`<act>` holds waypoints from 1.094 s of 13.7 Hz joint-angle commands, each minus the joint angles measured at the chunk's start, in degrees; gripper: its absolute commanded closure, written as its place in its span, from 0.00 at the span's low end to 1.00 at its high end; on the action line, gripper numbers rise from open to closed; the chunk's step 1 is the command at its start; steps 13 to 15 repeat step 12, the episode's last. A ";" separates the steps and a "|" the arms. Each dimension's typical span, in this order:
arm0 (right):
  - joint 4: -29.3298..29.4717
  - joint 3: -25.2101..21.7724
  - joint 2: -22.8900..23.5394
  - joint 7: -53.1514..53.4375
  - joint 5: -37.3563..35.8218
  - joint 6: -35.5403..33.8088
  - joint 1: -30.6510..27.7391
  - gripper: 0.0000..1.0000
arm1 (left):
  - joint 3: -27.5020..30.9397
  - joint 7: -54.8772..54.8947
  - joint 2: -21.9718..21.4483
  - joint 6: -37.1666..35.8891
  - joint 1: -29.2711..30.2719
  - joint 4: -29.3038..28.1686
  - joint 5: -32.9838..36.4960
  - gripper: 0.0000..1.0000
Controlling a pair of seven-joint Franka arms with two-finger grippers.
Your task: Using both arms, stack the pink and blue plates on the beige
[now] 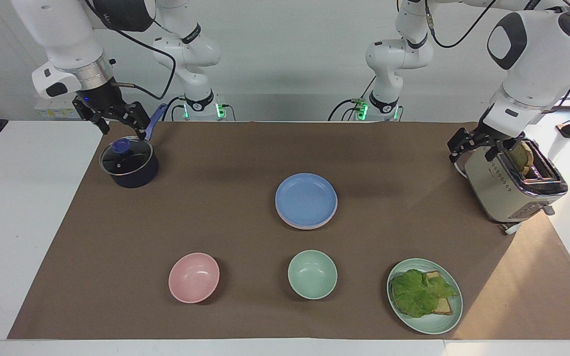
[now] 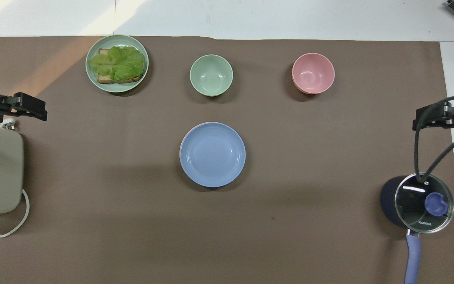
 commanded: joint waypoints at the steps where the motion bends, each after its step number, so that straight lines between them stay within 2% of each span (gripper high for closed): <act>1: 1.15 0.36 -0.01 -0.98 0.09 -1.46 -0.04 0.00 | -0.23 0.22 -0.41 -0.56 0.39 0.01 0.51 0.00; 15: -0.17 0.80 -0.81 -1.25 0.09 -0.67 -0.04 0.00 | -0.23 0.22 -0.41 -0.56 0.48 0.01 0.51 0.00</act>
